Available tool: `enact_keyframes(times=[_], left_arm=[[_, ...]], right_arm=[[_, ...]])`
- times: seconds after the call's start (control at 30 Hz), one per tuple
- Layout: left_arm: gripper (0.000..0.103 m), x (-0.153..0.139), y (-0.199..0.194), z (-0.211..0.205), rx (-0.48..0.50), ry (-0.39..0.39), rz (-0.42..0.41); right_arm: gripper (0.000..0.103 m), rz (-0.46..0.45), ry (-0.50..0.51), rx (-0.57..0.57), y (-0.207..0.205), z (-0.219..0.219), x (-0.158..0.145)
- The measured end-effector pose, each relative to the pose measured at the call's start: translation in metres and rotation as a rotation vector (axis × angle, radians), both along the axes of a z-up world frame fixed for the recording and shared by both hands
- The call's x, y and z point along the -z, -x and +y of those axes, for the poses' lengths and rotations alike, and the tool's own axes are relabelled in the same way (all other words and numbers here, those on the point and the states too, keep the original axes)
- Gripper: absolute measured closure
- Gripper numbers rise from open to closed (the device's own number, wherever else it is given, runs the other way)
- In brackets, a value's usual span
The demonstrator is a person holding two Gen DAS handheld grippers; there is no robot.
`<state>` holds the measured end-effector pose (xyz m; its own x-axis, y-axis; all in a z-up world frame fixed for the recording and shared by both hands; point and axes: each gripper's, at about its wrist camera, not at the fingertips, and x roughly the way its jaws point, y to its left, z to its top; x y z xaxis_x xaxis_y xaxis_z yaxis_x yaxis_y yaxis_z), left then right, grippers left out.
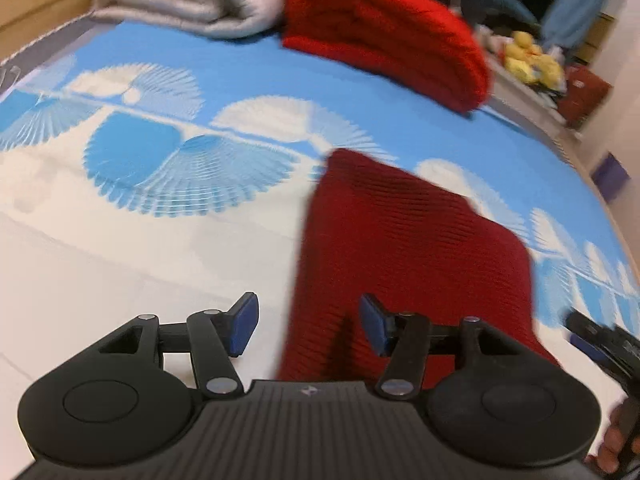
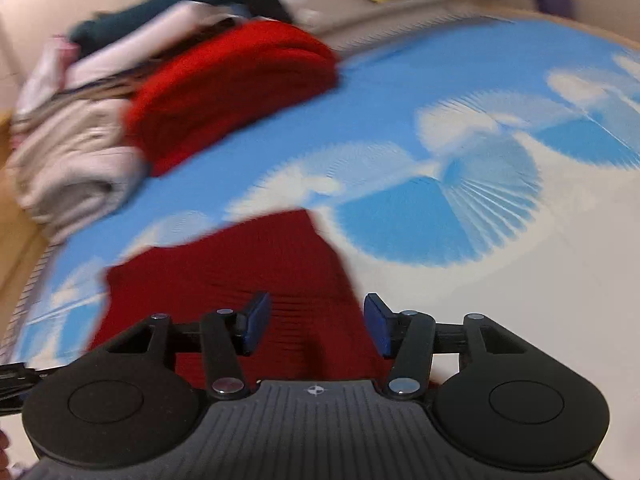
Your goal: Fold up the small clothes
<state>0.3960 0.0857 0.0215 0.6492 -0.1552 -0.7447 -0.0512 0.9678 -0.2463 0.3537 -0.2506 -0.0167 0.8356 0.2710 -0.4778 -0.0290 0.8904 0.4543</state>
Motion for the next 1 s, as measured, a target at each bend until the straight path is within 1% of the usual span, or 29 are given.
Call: enact_keyframes(times=[0.03,0.07,0.1,0.13,0.17,0.2,0.23,0.27,0.3,0.33,0.37,0.4,0.43,0.47,0.5,0.53,0.57,0.6,0.63,0.7,0.77,0.83,0.87,0.93,1.0], left_arm=[[0.039,-0.003,0.006,-0.009,0.024,-0.002,-0.008],[0.033,-0.004,0.009,-0.019,0.038,-0.015,-0.009],[0.03,0.001,0.01,-0.029,0.05,-0.049,-0.005],[0.026,0.011,0.007,-0.037,0.051,-0.102,0.008],[0.025,0.025,0.003,-0.043,0.04,-0.168,0.033],[0.021,0.041,0.0,-0.046,0.03,-0.219,0.052],[0.006,0.054,-0.001,-0.042,0.008,-0.229,0.055],[0.0,0.058,-0.002,-0.036,-0.036,-0.218,0.057],[0.0,0.055,-0.003,-0.03,-0.053,-0.189,0.067],[0.001,0.049,-0.003,-0.026,-0.05,-0.167,0.067],[0.002,0.043,-0.002,-0.023,-0.052,-0.169,0.047],[0.002,0.039,0.0,-0.022,-0.06,-0.189,0.021],[0.002,0.036,0.002,-0.02,-0.065,-0.222,-0.007],[0.002,0.034,0.004,-0.02,-0.065,-0.249,-0.016],[0.002,0.032,0.006,-0.02,-0.065,-0.273,-0.017],[0.002,0.028,0.011,-0.022,-0.062,-0.285,-0.023],[0.002,0.021,0.018,-0.024,-0.056,-0.284,-0.037],[0.001,0.012,0.028,-0.028,-0.044,-0.277,-0.057],[0.0,0.001,0.043,-0.033,-0.024,-0.27,-0.085],[0.0,-0.017,0.078,-0.041,0.002,-0.265,-0.139],[0.0,-0.023,0.124,-0.048,0.028,-0.256,-0.188],[0.0,-0.02,0.168,-0.055,0.058,-0.245,-0.206],[0.0,-0.015,0.189,-0.059,0.072,-0.25,-0.206],[0.0,0.0,0.22,-0.065,0.112,-0.281,-0.192],[0.0,0.014,0.238,-0.072,0.141,-0.316,-0.181]], right_arm=[[0.049,-0.002,0.006,-0.09,0.001,0.013,-0.003],[0.051,0.007,0.023,-0.151,0.002,0.026,-0.002],[0.051,0.03,0.056,-0.201,0.001,0.039,0.003],[0.05,0.063,0.124,-0.229,-0.002,0.054,0.013],[0.044,0.038,0.195,-0.211,-0.001,0.064,0.021],[0.037,0.013,0.251,-0.199,0.0,0.07,0.026],[0.03,0.022,0.258,-0.199,-0.003,0.071,0.028],[0.031,0.045,0.221,-0.19,-0.005,0.067,0.025],[0.033,0.055,0.192,-0.167,-0.005,0.062,0.02],[0.041,0.035,0.192,-0.141,-0.002,0.057,0.013],[0.042,0.008,0.225,-0.132,0.002,0.055,0.009],[0.042,-0.018,0.281,-0.126,0.004,0.055,0.007],[0.042,-0.023,0.326,-0.126,0.003,0.055,0.01],[0.04,-0.004,0.352,-0.13,0.0,0.056,0.016],[0.038,0.008,0.349,-0.126,-0.002,0.053,0.024],[0.029,0.008,0.317,-0.096,-0.001,0.049,0.028],[0.028,0.019,0.292,-0.077,0.0,0.045,0.025],[0.028,0.029,0.279,-0.076,0.003,0.042,0.018],[0.028,0.011,0.269,-0.074,0.011,0.039,0.008],[0.025,-0.066,0.256,-0.055,0.038,0.034,-0.009],[0.011,-0.143,0.256,-0.04,0.078,0.034,-0.025],[0.005,-0.211,0.265,-0.048,0.121,0.04,-0.031],[0.002,-0.235,0.266,-0.057,0.14,0.041,-0.028],[0.001,-0.243,0.291,-0.056,0.182,0.046,-0.008],[0.001,-0.196,0.344,-0.051,0.21,0.051,0.014]])
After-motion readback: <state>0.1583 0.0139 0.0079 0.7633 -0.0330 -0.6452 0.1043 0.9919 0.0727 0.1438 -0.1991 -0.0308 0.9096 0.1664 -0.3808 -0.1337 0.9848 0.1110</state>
